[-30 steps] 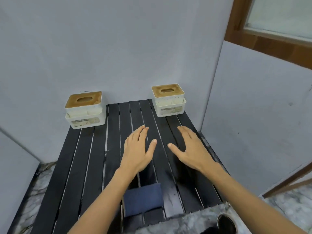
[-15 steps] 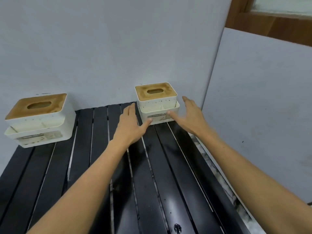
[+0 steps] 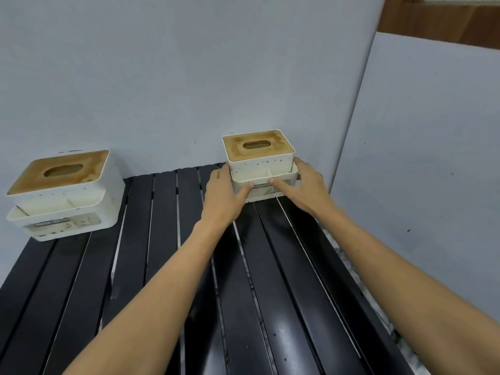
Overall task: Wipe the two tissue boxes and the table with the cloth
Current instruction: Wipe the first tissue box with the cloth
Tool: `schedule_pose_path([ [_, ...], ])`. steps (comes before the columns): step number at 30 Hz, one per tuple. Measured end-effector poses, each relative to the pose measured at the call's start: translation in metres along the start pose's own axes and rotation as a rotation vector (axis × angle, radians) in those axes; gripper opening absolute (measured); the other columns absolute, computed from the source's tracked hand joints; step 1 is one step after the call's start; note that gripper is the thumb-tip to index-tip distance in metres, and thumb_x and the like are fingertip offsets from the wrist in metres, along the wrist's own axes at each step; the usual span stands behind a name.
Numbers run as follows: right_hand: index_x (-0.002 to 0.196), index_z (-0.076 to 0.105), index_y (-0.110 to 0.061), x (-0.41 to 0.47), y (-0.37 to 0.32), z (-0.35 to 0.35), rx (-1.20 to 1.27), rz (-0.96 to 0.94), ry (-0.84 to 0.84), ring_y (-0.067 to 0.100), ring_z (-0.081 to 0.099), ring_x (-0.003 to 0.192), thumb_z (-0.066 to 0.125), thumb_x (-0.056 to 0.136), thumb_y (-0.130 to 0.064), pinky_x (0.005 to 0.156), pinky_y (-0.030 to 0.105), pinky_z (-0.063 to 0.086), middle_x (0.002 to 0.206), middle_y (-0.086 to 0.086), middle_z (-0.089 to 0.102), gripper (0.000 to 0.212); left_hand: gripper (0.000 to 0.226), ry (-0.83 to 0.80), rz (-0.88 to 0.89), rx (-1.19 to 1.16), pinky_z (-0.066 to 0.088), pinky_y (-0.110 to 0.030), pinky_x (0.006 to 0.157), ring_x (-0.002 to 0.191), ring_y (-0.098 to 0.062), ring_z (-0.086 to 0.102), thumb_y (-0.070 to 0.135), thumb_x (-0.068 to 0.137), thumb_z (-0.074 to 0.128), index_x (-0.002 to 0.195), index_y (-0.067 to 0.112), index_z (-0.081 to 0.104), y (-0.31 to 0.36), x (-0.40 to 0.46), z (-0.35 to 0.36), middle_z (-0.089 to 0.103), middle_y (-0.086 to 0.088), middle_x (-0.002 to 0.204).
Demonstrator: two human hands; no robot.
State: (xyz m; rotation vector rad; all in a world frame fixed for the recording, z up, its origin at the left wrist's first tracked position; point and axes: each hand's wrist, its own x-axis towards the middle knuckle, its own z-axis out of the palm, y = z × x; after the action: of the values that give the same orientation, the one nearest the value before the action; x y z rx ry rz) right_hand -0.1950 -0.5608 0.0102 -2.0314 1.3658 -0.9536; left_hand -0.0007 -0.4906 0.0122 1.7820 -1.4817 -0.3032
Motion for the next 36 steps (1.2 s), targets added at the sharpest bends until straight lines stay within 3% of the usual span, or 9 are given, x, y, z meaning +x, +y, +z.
schedule_pose_path([
  [3, 0.13, 0.053, -0.025, -0.005, -0.001, 0.001, -0.002, 0.002, 0.034, 0.012, 0.054, 0.107, 0.072, 0.077, -0.057, 0.09, 0.03, 0.049, 0.118, -0.003, 0.059, 0.065, 0.06, 0.006, 0.001, -0.014, 0.047, -0.036, 0.099, 0.115, -0.02, 0.054, 0.039, 0.089, 0.072, 0.14, 0.016, 0.05, 0.0, -0.004, -0.003, 0.054, -0.004, 0.128],
  [9, 0.129, 0.054, -0.023, -0.031, -0.014, -0.001, 0.014, -0.017, 0.059, 0.012, 0.056, 0.105, 0.075, 0.076, -0.056, 0.086, 0.026, 0.049, 0.115, -0.004, 0.06, 0.066, 0.058, 0.007, 0.0, -0.022, 0.048, -0.039, 0.099, 0.114, -0.019, 0.055, 0.043, 0.088, 0.072, 0.138, 0.019, 0.052, -0.002, -0.029, -0.019, 0.056, -0.002, 0.124],
  [13, 0.132, 0.051, -0.023, -0.061, -0.032, -0.005, 0.042, -0.016, 0.06, 0.012, 0.056, 0.108, 0.074, 0.073, -0.06, 0.09, 0.033, 0.054, 0.117, -0.004, 0.059, 0.073, 0.058, 0.008, -0.003, -0.016, 0.048, -0.037, 0.099, 0.114, -0.017, 0.055, 0.042, 0.089, 0.072, 0.138, 0.019, 0.052, 0.005, -0.06, -0.04, 0.057, -0.002, 0.123],
  [20, 0.138, 0.045, -0.027, -0.138, -0.082, -0.012, 0.115, -0.029, 0.066, 0.003, 0.051, 0.111, 0.076, 0.074, -0.055, 0.092, 0.027, 0.051, 0.124, -0.007, 0.055, 0.076, 0.059, 0.046, 0.021, -0.021, 0.053, -0.037, 0.092, 0.105, -0.013, 0.054, 0.04, 0.088, 0.073, 0.139, 0.02, 0.051, 0.013, -0.132, -0.089, 0.057, 0.0, 0.119],
  [27, 0.138, 0.045, -0.027, -0.202, -0.119, -0.005, 0.184, -0.04, 0.016, 0.006, 0.054, 0.116, 0.077, 0.072, -0.056, 0.094, 0.038, 0.054, 0.126, -0.009, 0.055, 0.079, 0.063, 0.072, -0.043, -0.06, 0.055, -0.043, 0.092, 0.11, -0.014, 0.057, 0.039, 0.087, 0.075, 0.142, 0.022, 0.049, 0.005, -0.203, -0.132, 0.054, 0.004, 0.122],
  [36, 0.136, 0.045, -0.03, -0.267, -0.143, 0.016, 0.192, -0.044, -0.053, 0.009, 0.057, 0.11, 0.076, 0.075, -0.051, 0.089, 0.039, 0.055, 0.122, -0.008, 0.055, 0.073, 0.057, 0.067, -0.075, -0.067, 0.056, -0.027, 0.083, 0.098, -0.012, 0.061, 0.031, 0.087, 0.076, 0.139, 0.024, 0.053, -0.01, -0.273, -0.171, 0.056, 0.004, 0.114],
])
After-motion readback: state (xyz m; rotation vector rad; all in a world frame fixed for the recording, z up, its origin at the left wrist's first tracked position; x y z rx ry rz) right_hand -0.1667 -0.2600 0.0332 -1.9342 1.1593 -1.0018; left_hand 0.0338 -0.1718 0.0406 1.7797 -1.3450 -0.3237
